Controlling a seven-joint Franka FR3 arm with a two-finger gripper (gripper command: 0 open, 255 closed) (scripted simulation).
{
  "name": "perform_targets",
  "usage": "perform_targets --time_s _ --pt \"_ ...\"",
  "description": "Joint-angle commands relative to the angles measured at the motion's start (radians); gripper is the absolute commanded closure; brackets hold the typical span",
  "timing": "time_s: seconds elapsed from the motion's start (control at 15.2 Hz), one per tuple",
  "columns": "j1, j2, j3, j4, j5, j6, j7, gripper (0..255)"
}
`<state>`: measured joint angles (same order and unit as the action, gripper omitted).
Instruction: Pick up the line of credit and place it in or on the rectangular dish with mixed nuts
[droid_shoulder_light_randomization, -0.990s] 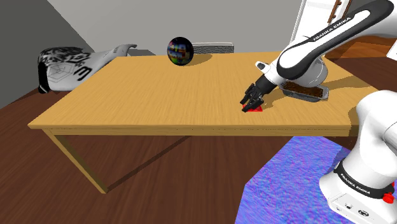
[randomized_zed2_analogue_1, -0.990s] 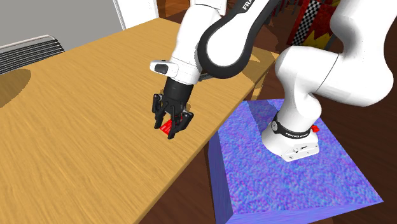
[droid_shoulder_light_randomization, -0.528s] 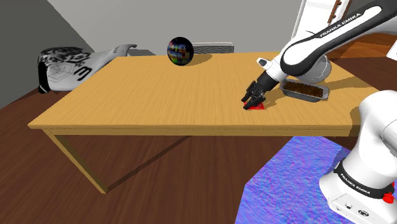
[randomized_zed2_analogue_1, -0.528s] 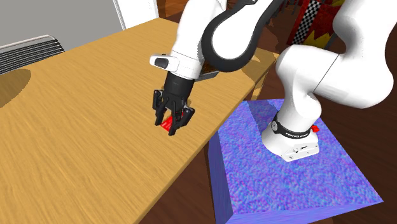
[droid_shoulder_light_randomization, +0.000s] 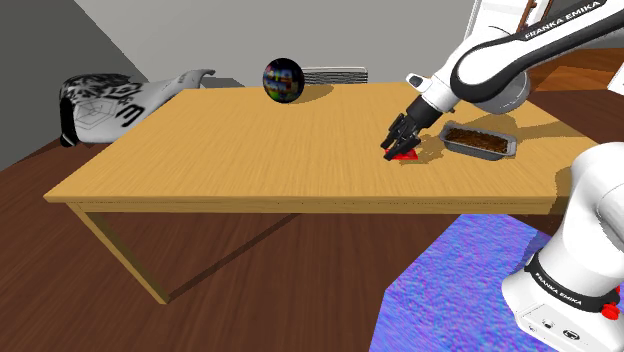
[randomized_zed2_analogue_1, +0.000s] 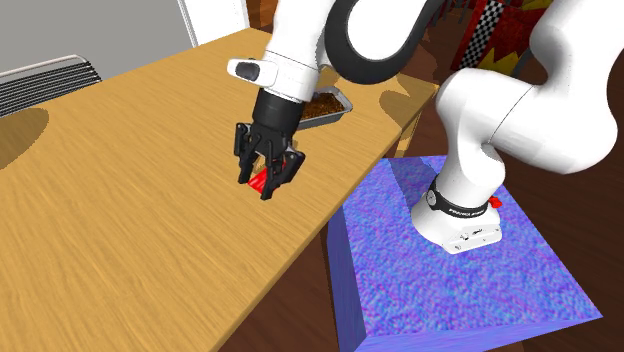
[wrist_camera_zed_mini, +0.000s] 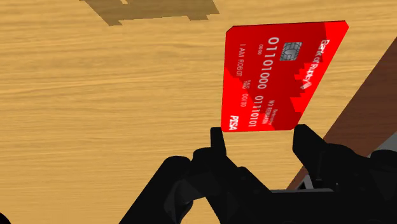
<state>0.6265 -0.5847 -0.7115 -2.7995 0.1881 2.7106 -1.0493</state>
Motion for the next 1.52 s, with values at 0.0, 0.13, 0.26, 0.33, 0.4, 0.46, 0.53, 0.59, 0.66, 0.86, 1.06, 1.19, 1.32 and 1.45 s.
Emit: perform_targets --time_s 0.0,0.13,0.26,0.33,0.4,0.46,0.53,0.59,0.66,0.86,1.06,1.19,1.32,1.45 --pt "-0.027 -0.019 0.028 0.011 -0.015 -0.034 0.023 255" --pt "-0.046 -0.036 0.051 0.023 -0.027 -0.066 0.043 255" --pt "-0.063 -0.052 0.071 0.037 -0.037 -0.097 0.061 255" --pt "-0.070 -0.059 0.081 0.044 -0.042 -0.112 0.070 255" --pt "-0.077 -0.066 0.090 0.052 -0.046 -0.127 0.079 255" --pt "-0.083 -0.073 0.099 0.059 -0.050 -0.142 0.087 255" --pt "-0.089 -0.080 0.107 0.067 -0.054 -0.157 0.095 255" --pt "-0.094 -0.086 0.114 0.075 -0.057 -0.171 0.102 255" --pt "-0.115 -0.105 0.100 0.072 -0.070 -0.193 0.084 255" --pt "-0.178 -0.153 0.053 0.073 -0.109 -0.261 0.027 255" --pt "-0.233 -0.189 0.001 0.087 -0.146 -0.329 -0.034 255" --pt "-0.265 -0.205 -0.035 0.103 -0.168 -0.374 -0.075 255" --pt "-0.293 -0.216 -0.074 0.125 -0.188 -0.418 -0.117 255" --pt "-0.315 -0.222 -0.114 0.153 -0.207 -0.460 -0.159 255"
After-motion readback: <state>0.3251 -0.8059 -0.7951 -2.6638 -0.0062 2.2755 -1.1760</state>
